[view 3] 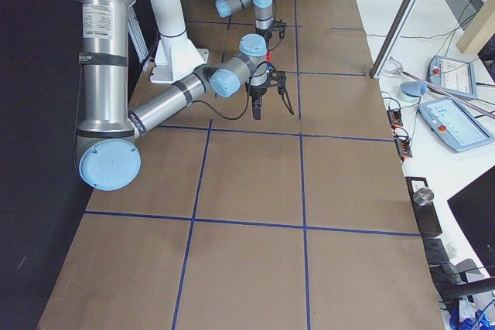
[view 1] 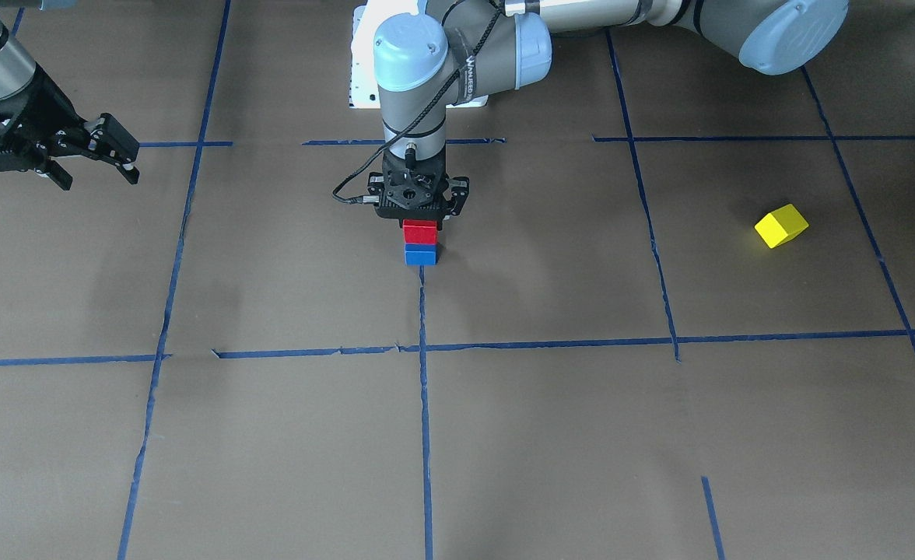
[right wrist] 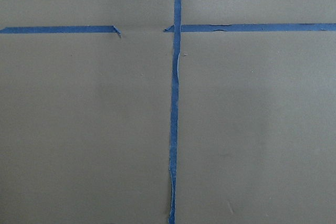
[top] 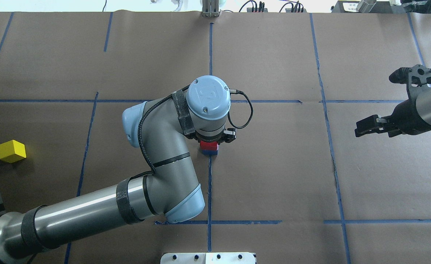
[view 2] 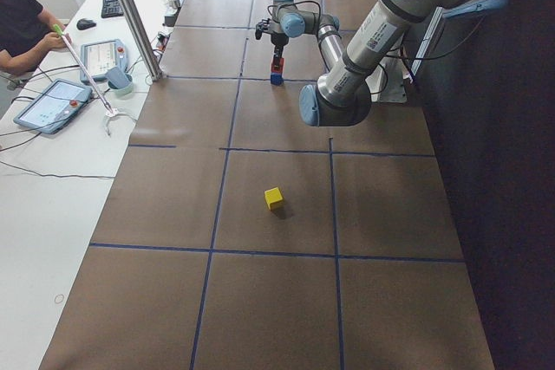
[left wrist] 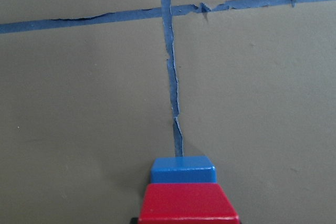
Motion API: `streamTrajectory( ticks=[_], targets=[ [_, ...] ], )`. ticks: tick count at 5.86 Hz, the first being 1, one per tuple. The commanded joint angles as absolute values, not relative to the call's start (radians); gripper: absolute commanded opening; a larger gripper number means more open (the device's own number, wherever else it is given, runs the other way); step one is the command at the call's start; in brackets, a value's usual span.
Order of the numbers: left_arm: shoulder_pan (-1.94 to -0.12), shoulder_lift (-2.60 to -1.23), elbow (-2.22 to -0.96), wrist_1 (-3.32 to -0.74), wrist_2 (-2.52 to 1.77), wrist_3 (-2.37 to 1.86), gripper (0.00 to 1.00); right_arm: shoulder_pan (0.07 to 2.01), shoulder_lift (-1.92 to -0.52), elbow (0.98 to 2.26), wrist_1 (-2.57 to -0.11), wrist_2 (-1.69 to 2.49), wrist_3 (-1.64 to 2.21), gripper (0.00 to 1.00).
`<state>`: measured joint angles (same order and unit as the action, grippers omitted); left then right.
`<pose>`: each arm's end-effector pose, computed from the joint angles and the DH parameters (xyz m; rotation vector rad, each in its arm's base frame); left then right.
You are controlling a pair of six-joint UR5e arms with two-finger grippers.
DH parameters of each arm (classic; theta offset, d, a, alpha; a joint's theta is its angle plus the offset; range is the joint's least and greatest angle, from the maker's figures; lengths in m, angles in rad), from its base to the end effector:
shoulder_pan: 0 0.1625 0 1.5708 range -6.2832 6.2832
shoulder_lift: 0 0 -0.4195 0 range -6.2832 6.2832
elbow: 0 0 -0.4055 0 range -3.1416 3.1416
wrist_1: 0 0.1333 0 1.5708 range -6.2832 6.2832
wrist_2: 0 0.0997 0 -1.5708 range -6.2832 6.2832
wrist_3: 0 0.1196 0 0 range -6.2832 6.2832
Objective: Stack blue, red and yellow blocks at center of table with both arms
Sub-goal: 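Lower the red cube onto the blue cube and open the left gripper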
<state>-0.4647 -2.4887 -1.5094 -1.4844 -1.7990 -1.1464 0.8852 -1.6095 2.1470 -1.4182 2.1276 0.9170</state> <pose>0.6242 -0.4318 0.1252 0.1340 0.7852 0.0497 -0.2456 -0.4110 0.3889 0.0836 -0.8529 0.0250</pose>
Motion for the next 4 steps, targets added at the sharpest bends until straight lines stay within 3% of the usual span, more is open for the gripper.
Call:
streamTrajectory(
  ticks=[1, 4],
  targets=[
    [-0.465, -2.488, -1.499, -1.503, -1.798, -1.149, 0.00, 0.885, -1.609, 2.146, -1.419, 2.128, 0.917, 1.00],
    [-0.465, -2.488, -1.488, -1.506, -1.796, -1.150, 0.04, 0.885, -1.608, 2.145, -1.419, 2.126, 0.920, 1.00]
  ],
)
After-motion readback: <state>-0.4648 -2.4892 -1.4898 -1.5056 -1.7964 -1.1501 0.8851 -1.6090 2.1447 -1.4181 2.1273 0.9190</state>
